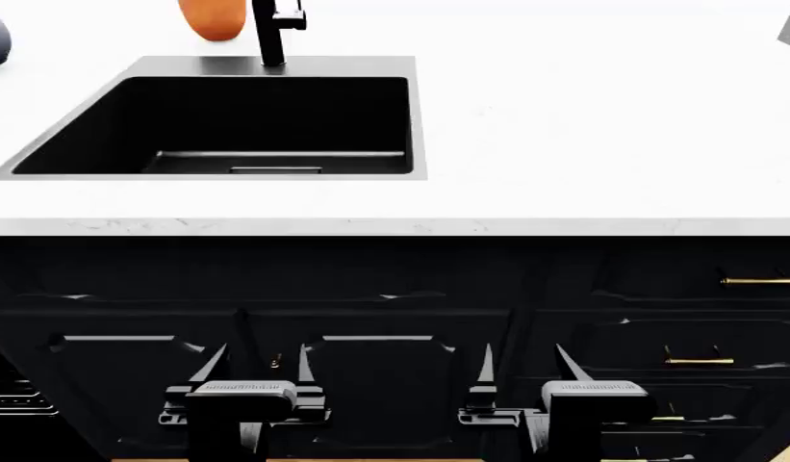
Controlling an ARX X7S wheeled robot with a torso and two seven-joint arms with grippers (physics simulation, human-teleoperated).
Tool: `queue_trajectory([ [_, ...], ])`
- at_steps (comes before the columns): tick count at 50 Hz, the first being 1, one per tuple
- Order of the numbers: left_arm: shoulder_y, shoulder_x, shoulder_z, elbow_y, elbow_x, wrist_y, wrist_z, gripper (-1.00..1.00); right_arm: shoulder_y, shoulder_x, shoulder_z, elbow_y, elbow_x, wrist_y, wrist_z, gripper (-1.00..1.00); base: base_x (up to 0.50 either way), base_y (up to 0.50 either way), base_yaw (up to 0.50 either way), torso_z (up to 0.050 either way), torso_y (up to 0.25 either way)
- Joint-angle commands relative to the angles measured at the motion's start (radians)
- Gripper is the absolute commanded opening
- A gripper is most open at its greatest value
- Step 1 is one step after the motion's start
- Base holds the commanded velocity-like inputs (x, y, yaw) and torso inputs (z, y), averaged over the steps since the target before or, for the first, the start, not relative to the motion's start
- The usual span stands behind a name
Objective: Close the dishwasher door
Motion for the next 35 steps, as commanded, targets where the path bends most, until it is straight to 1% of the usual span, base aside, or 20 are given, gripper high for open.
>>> queue_trajectory([
  [1,0.0,-0.016,0.018,0.0,-0.015,0.0,-0.019,1.0,-0.001,0.015,-0.019,-0.005,0.019,0.003,0.019,1.0,0.0,0.0,0.0,0.0,0.0],
  [9,0.0,-0.042,0.046,-0.011,-0.034,0.015,-0.048,1.0,-0.005,0.039,-0.047,-0.004,0.051,-0.01,0.048,1.0,0.0,0.0,0.0,0.0,0.0],
  [13,0.004,-0.051,0.056,-0.07,-0.042,0.068,-0.051,1.0,-0.013,0.047,-0.056,0.045,0.048,-0.07,0.064,1.0,0.0,0.0,0.0,0.0,0.0],
  [16,0.001,-0.055,0.061,-0.144,-0.045,0.134,-0.054,1.0,-0.015,0.05,-0.066,0.114,0.042,-0.146,0.072,1.0,0.0,0.0,0.0,0.0,0.0],
  [19,-0.02,-0.054,0.065,-0.287,-0.062,0.243,-0.043,1.0,-0.002,0.051,-0.073,0.248,0.044,-0.253,0.072,1.0,0.0,0.0,0.0,0.0,0.0],
  [23,-0.077,-0.04,0.071,-0.563,-0.097,0.472,0.002,1.0,0.048,0.046,-0.079,0.497,0.055,-0.426,0.065,1.0,0.0,0.0,0.0,0.0,0.0],
  [25,-0.136,-0.03,0.074,-0.786,-0.101,0.646,0.025,1.0,0.088,0.041,-0.081,0.653,0.064,-0.536,0.055,1.0,0.0,0.0,0.0,0.0,0.0],
  [28,-0.295,-0.006,0.067,-1.236,-0.126,0.988,0.087,1.0,0.208,0.024,-0.083,1.032,0.067,-0.788,0.042,1.0,0.0,0.0,0.0,0.0,0.0],
  [29,-0.293,-0.005,0.064,-1.308,-0.122,1.005,0.088,1.0,0.261,0.018,-0.085,1.182,0.064,-0.888,0.041,1.0,0.0,0.0,0.0,0.0,0.0],
  [30,-0.288,-0.005,0.059,-1.308,-0.113,1.007,0.084,1.0,0.299,0.014,-0.086,1.305,0.06,-0.961,0.042,1.0,0.0,0.0,0.0,0.0,0.0],
  [35,-0.266,-0.005,0.004,-1.309,-0.081,1.015,0.099,1.0,0.27,0.022,-0.09,1.309,0.015,-0.974,0.083,1.0,0.0,0.0,0.0,0.0,0.0],
])
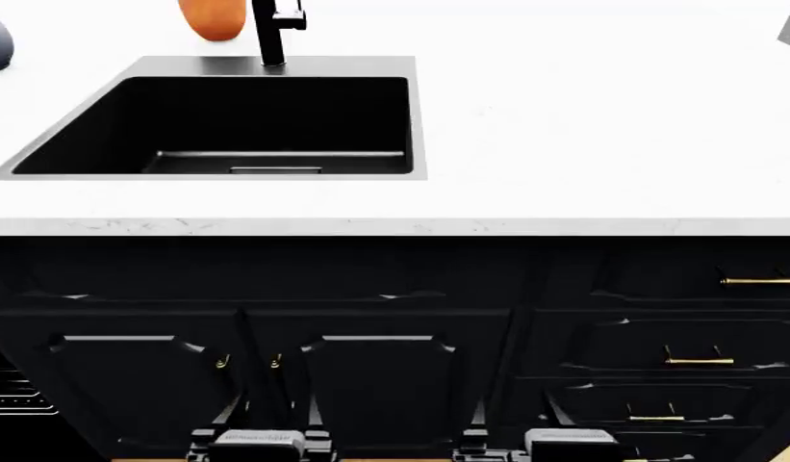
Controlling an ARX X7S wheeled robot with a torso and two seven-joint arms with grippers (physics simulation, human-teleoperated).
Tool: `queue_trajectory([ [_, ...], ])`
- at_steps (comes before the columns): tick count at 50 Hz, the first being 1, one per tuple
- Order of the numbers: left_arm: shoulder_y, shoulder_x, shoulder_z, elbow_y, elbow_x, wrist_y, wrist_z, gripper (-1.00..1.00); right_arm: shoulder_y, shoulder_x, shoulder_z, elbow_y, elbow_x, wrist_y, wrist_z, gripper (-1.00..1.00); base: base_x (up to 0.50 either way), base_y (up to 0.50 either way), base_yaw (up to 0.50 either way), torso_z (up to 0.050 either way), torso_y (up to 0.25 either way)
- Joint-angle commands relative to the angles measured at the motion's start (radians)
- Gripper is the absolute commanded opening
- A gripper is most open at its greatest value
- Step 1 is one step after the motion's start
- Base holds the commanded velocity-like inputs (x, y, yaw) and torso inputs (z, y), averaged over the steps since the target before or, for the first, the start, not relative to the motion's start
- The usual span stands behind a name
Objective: Close the dishwasher door
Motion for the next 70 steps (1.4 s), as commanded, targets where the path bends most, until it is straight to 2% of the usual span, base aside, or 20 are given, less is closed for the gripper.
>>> queue_trajectory([
  [1,-0.086,0.016,-0.064,-0.437,0.01,0.325,0.069,1.0,0.103,-0.001,-0.028,0.49,-0.056,-0.357,0.059,1.0,0.0,0.0,0.0,0.0,0.0],
  [7,-0.075,0.019,-0.125,-0.437,-0.004,0.318,0.143,1.0,0.091,0.001,-0.016,0.491,-0.026,-0.367,0.027,1.0,0.0,0.0,0.0,0.0,0.0],
  [14,-0.075,0.015,-0.119,-0.437,0.073,0.298,0.059,1.0,0.087,0.001,-0.006,0.491,-0.055,-0.376,0.041,1.0,0.0,0.0,0.0,-0.004,0.0],
  [22,-0.073,0.01,-0.081,-0.437,0.086,0.295,0.014,1.0,0.087,0.004,-0.03,0.491,-0.051,-0.372,0.061,1.0,0.0,0.0,0.0,-0.05,0.0],
  [70,-0.076,0.011,-0.09,-0.437,0.078,0.288,0.029,1.0,0.089,0.005,-0.039,0.491,-0.045,-0.361,0.07,1.0,0.0,0.0,0.0,-0.05,0.0],
])
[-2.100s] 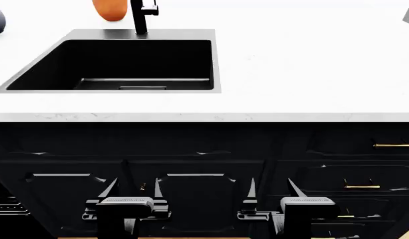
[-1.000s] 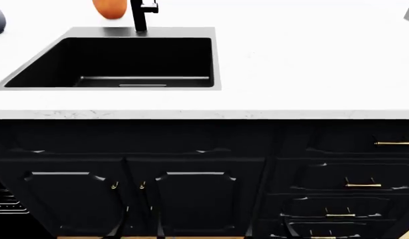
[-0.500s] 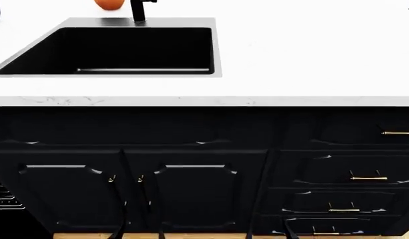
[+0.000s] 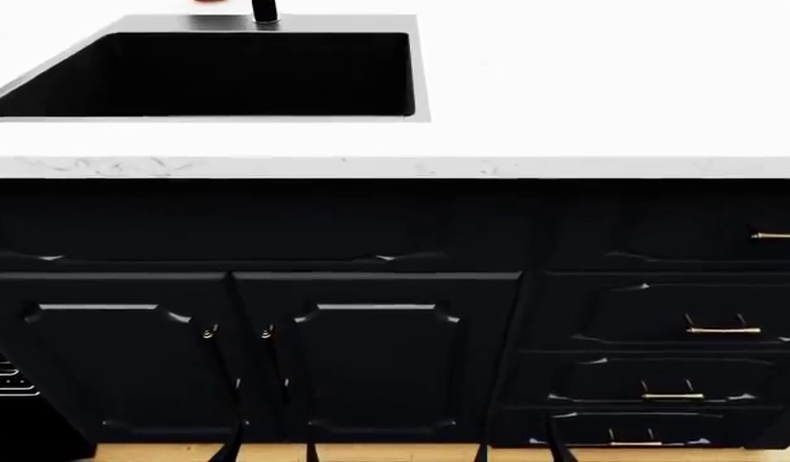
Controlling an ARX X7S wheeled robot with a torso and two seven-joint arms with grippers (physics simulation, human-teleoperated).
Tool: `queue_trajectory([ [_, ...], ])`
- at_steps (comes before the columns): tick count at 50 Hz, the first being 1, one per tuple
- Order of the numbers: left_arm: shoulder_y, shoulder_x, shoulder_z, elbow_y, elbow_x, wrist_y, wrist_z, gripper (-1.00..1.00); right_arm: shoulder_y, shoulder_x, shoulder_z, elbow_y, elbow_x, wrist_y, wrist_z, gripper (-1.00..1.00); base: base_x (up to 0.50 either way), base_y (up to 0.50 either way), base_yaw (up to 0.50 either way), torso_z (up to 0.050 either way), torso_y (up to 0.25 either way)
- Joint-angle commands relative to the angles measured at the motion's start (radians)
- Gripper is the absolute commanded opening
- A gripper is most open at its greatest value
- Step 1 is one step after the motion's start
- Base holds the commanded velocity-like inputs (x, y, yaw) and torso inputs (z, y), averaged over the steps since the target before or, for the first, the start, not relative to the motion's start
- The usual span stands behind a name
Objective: Close the dishwasher door
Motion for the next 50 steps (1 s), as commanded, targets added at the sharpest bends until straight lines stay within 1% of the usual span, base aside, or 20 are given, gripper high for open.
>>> queue_trajectory([
  [1,-0.001,0.0,-0.004,0.0,0.0,-0.002,0.002,1.0,0.0,0.0,0.002,0.0,0.001,0.002,-0.001,1.0,0.0,0.0,0.0,-0.05,0.0],
  [50,-0.001,0.0,-0.005,0.0,0.001,-0.003,0.003,1.0,0.002,0.0,0.001,0.0,-0.001,0.001,0.001,1.0,0.0,0.0,0.0,-0.05,0.0],
])
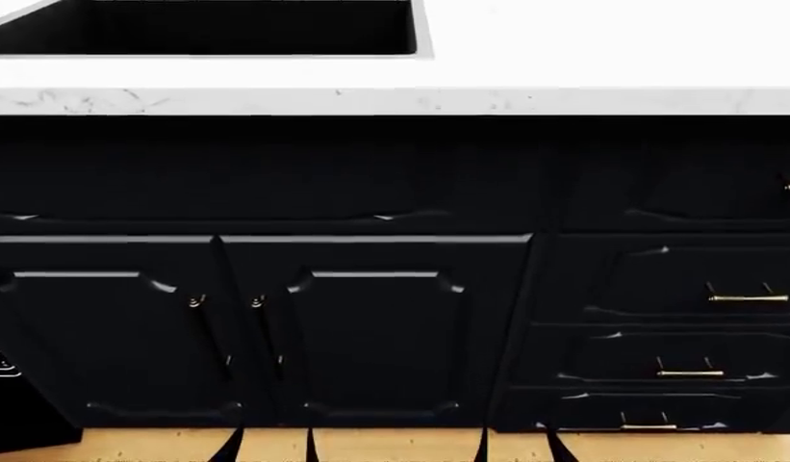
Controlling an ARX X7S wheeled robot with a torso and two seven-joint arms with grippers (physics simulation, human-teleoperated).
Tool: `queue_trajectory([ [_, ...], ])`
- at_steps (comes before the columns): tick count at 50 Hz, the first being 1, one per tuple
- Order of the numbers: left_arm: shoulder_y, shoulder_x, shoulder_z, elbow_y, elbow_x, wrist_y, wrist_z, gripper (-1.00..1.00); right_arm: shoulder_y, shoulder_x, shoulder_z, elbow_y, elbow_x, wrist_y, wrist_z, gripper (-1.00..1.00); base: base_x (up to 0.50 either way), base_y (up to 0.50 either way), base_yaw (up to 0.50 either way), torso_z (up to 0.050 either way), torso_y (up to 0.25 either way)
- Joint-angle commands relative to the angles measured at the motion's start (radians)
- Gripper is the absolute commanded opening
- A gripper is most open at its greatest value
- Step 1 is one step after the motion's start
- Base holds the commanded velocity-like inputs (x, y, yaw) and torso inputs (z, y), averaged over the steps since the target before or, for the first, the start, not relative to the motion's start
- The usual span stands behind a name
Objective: Close the dishwasher door
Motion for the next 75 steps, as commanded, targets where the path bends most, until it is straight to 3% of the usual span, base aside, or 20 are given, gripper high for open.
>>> queue_trajectory([
  [1,0.0,0.0,0.0,0.0,0.0,0.0,0.0,1.0,0.0,0.0,-0.001,0.0,-0.001,0.001,0.002,1.0,0.0,0.0,0.0,-0.05,0.0],
  [75,-0.001,0.001,-0.005,0.0,-0.001,-0.004,0.004,1.0,0.002,0.0,0.004,0.0,-0.001,0.007,0.002,1.0,0.0,0.0,0.0,-0.05,0.0],
])
